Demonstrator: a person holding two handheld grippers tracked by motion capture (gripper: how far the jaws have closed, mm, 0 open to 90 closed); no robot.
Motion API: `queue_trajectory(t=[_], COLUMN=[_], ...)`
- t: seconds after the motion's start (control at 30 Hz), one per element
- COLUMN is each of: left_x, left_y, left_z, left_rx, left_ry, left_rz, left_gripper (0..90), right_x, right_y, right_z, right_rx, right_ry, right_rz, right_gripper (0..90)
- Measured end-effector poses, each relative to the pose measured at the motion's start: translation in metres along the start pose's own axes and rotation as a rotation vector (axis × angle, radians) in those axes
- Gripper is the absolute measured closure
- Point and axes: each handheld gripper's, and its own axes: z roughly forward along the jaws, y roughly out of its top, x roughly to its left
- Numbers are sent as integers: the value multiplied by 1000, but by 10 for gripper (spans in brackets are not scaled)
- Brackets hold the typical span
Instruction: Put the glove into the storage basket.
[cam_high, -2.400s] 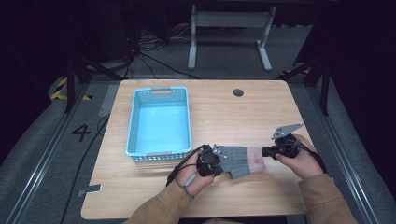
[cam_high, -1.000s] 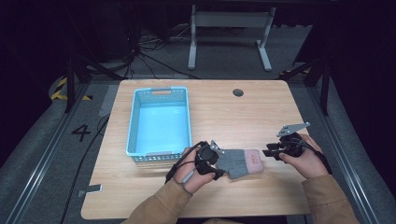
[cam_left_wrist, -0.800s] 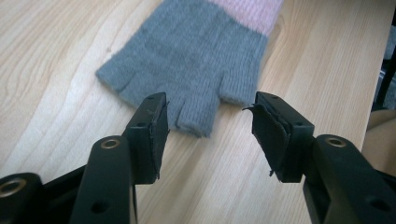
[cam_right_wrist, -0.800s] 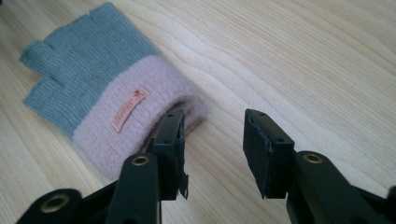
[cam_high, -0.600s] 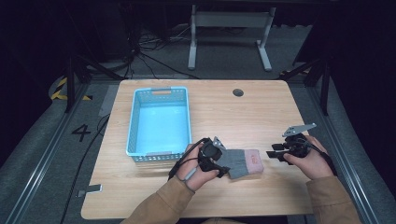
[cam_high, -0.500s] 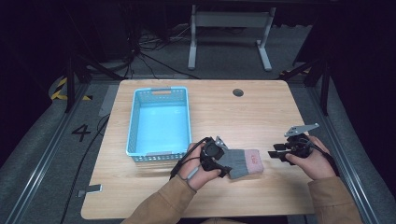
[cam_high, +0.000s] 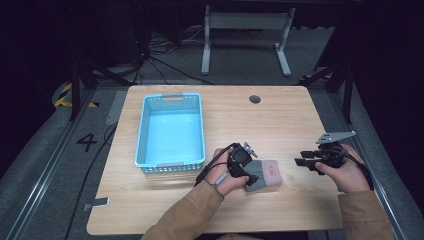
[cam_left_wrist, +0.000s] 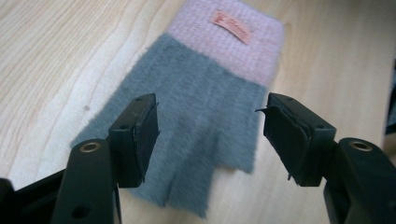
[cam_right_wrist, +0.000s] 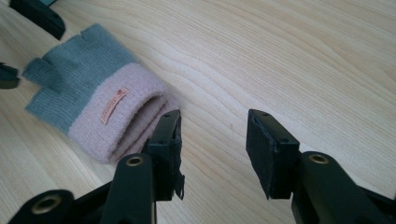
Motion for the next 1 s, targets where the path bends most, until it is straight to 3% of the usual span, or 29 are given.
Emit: queue_trajectory(t=[0.23,0.37,0.53,0.6,0.9,1.0], left_x=[8,10,11,11,9,8], left_y=[2,2,3,4,2,1], left_z=[14,23,30,34,44,45], left_rx=[-12,16,8,12,12,-3], left_ry=[-3,8,16,37,61,56], left_rz=[-41,-14,-30,-31,-13,-34], left_gripper=[300,260,244,245,202,150], right_x=[0,0,1,1,2,2], right_y=[0,0,0,0,0,0], right_z=[0,-1,0,0,1,1], right_rx=[-2,-7,-10,-13,-17,-18], right_ry=[5,7,7,9,15,18], right_rz=[-3,-4,-5,-3,-3,-3], right_gripper=[558,548,542,540,528,527])
